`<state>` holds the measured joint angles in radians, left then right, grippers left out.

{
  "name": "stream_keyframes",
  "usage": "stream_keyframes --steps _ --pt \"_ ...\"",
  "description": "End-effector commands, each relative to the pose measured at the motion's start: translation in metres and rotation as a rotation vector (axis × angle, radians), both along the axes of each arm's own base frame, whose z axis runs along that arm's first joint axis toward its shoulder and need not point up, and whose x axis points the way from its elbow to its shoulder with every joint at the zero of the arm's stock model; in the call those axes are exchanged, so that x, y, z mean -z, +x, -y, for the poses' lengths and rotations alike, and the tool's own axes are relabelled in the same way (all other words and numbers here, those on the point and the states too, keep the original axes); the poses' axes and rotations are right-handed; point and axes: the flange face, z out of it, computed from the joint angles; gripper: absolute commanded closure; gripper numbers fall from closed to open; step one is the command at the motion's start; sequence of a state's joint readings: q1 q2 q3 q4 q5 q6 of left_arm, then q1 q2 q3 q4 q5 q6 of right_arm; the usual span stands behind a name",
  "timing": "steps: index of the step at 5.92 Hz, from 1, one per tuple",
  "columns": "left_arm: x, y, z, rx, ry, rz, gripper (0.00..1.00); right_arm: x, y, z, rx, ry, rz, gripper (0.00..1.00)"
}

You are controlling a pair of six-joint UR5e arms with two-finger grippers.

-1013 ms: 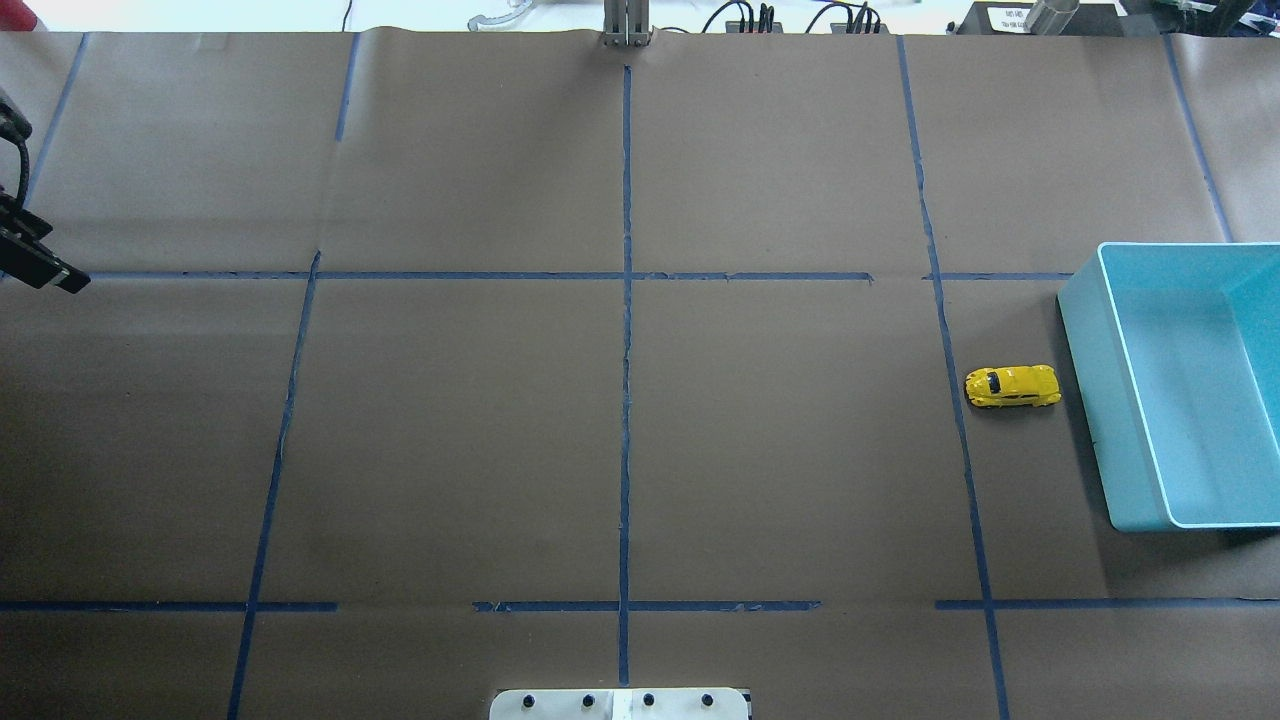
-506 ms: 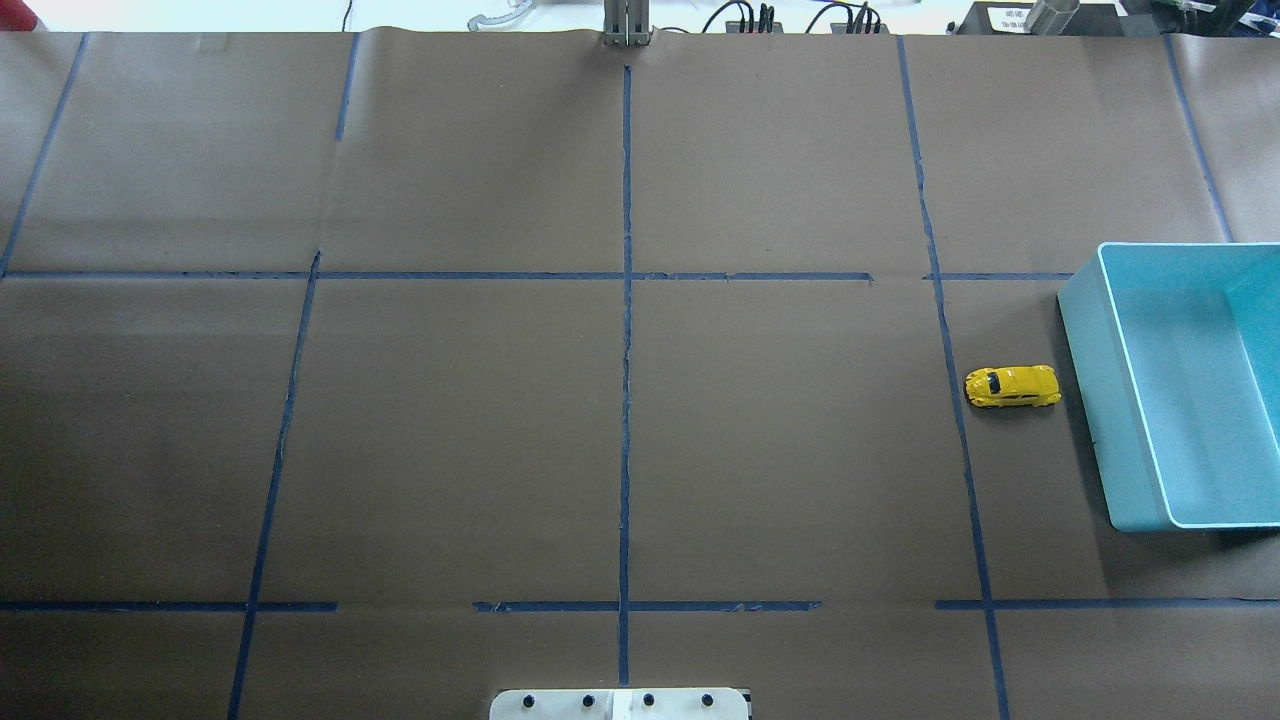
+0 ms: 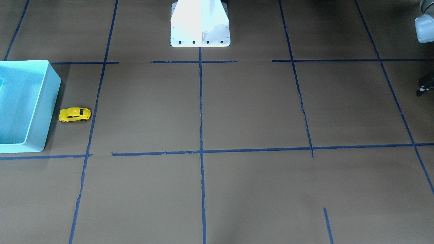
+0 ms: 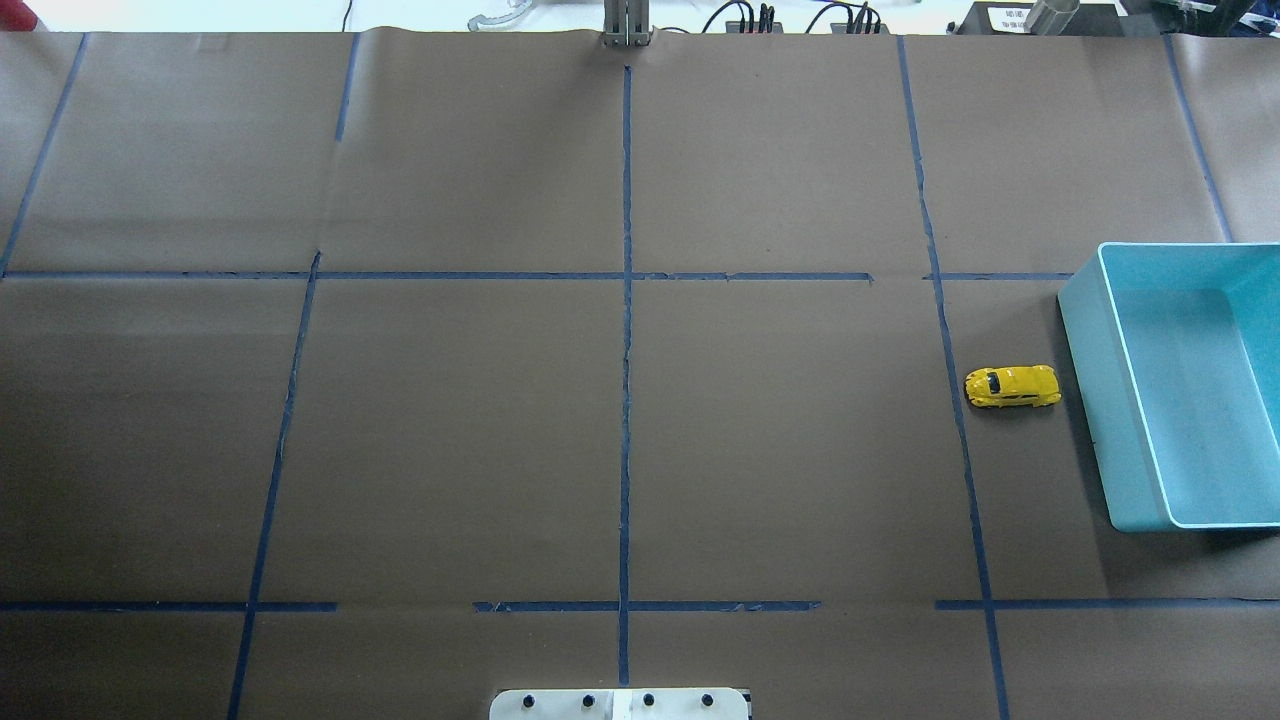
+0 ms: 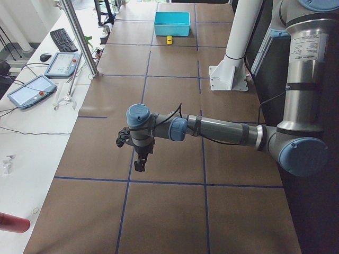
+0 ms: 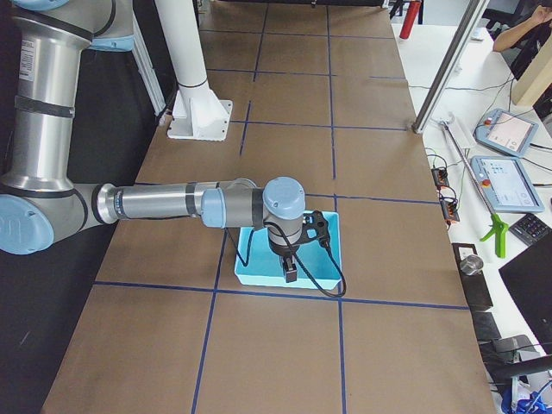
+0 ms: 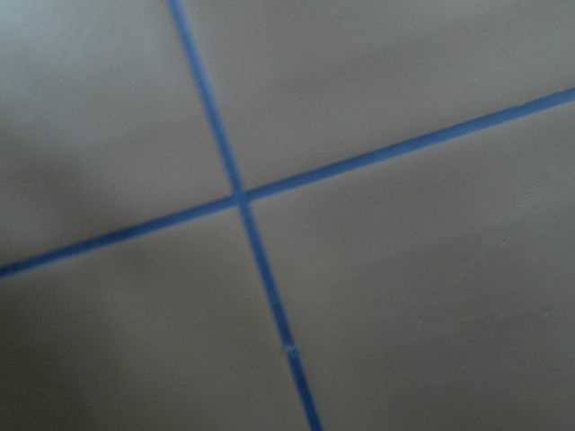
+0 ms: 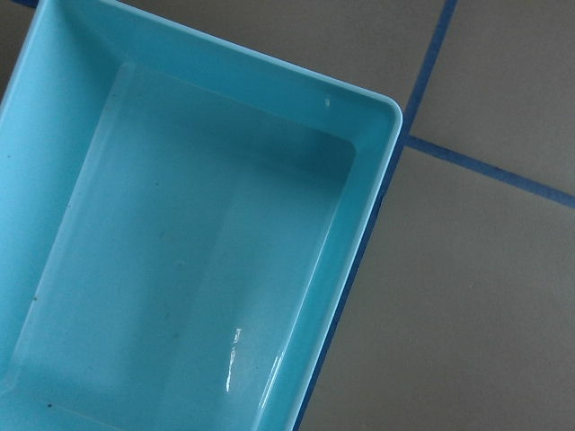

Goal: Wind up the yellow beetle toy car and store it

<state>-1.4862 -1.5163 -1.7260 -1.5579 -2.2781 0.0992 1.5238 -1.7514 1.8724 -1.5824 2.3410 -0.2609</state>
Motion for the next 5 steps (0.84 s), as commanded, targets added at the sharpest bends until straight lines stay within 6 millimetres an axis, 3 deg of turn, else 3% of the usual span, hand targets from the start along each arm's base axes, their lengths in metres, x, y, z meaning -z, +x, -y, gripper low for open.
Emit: stream_keyframes --steps 1,2,3,4,5 --pt "-0.041 -0.042 -0.042 0.087 -0.094 -0.001 0.00 0.035 -0.037 0.037 0.077 0.085 -0.005 0.00" --pt "-0.055 -0.052 -0.064 0.129 -0.144 -0.104 0.00 0.064 -0.100 0.059 0.192 0.150 -0.032 0.00" --pt "-0.058 -0.052 -0.069 0.134 -0.152 -0.122 0.00 0.078 -0.144 0.058 0.282 0.191 -0.031 0.00" --pt "-0.056 -0.053 -0.068 0.134 -0.146 -0.116 0.00 0.096 -0.202 0.057 0.397 0.278 -0.087 0.00" --pt "-0.056 -0.053 -0.067 0.132 -0.142 -0.111 0.00 0.123 -0.247 0.049 0.523 0.461 -0.100 0.00"
